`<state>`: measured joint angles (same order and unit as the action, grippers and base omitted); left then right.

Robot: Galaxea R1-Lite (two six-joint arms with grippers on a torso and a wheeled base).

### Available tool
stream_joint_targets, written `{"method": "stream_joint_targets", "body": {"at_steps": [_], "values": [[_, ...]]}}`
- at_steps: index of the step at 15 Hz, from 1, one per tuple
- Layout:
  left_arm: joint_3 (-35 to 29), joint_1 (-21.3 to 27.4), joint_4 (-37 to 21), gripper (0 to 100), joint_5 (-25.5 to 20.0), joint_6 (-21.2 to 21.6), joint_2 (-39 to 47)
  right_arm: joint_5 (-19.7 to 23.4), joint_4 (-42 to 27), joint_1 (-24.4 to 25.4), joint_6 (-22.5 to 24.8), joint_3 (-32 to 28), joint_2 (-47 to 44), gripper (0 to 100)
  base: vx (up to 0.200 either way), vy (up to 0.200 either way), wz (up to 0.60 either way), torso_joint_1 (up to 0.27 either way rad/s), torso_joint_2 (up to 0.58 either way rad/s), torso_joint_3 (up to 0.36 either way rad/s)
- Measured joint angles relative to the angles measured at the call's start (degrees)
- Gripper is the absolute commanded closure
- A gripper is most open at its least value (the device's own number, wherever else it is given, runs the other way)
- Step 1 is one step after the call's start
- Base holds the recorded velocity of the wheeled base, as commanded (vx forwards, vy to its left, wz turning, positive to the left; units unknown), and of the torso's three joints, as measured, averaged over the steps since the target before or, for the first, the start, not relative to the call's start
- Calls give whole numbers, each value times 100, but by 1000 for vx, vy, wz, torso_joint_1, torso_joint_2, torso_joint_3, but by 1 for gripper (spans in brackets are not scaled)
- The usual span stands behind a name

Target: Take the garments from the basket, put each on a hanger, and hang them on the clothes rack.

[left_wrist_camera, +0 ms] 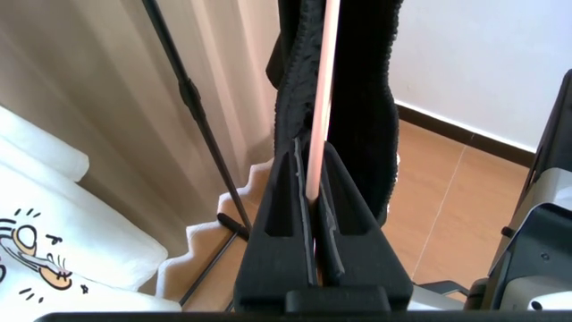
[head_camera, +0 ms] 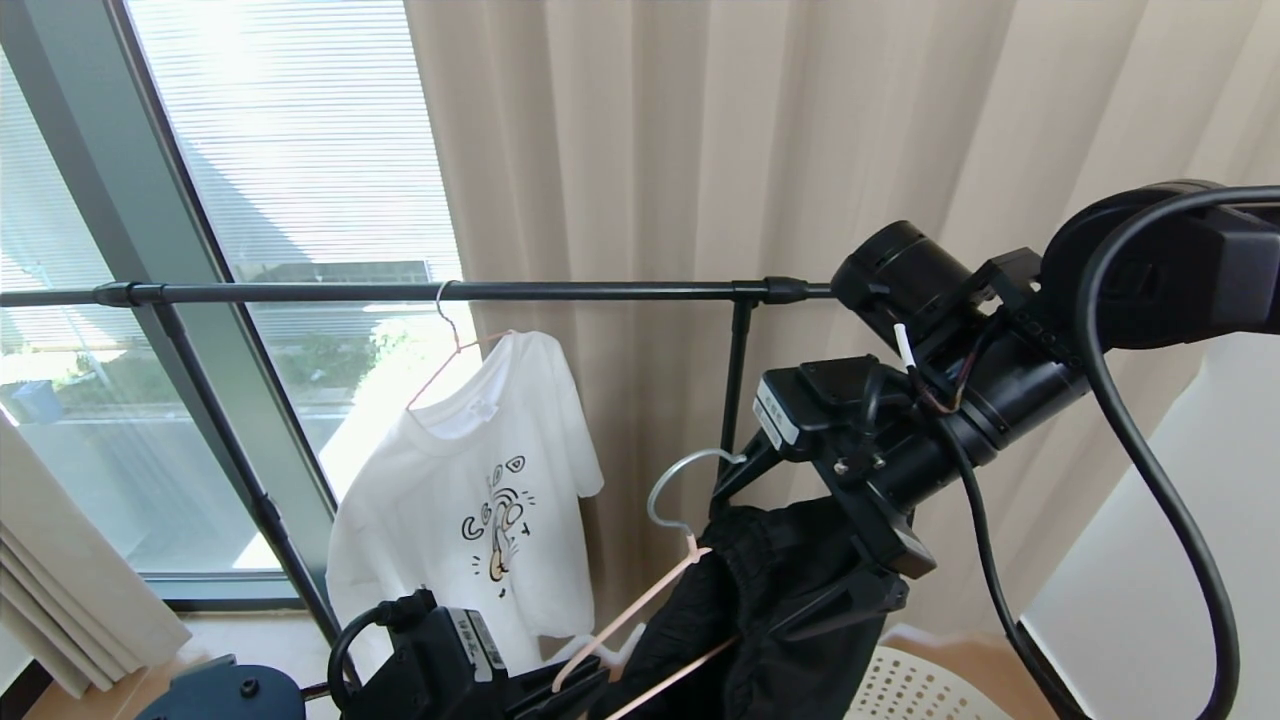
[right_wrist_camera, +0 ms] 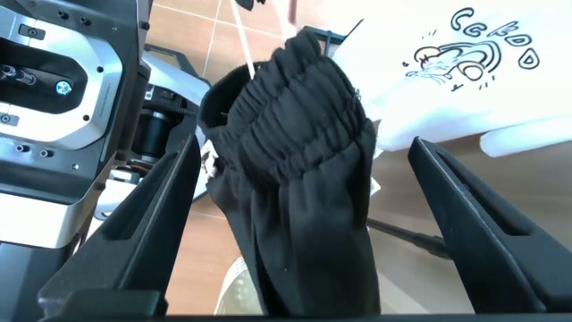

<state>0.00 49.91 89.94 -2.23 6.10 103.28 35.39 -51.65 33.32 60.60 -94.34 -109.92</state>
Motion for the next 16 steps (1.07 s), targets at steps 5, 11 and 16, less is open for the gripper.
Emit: {"method": "stream_joint_targets", "body": {"at_steps": [5,11,16], "values": [[0,6,0,100,2,13,0,0,66,4,2,-17,-122,0,0,0,0,0,0,0],[0,61,0,100,2,22,0,0,69,4,2,-96,-251,0,0,0,0,0,0,0],[0,63,0,100,2,22,-2,-6,69,4,2,-102,-282,0,0,0,0,0,0,0]]}}
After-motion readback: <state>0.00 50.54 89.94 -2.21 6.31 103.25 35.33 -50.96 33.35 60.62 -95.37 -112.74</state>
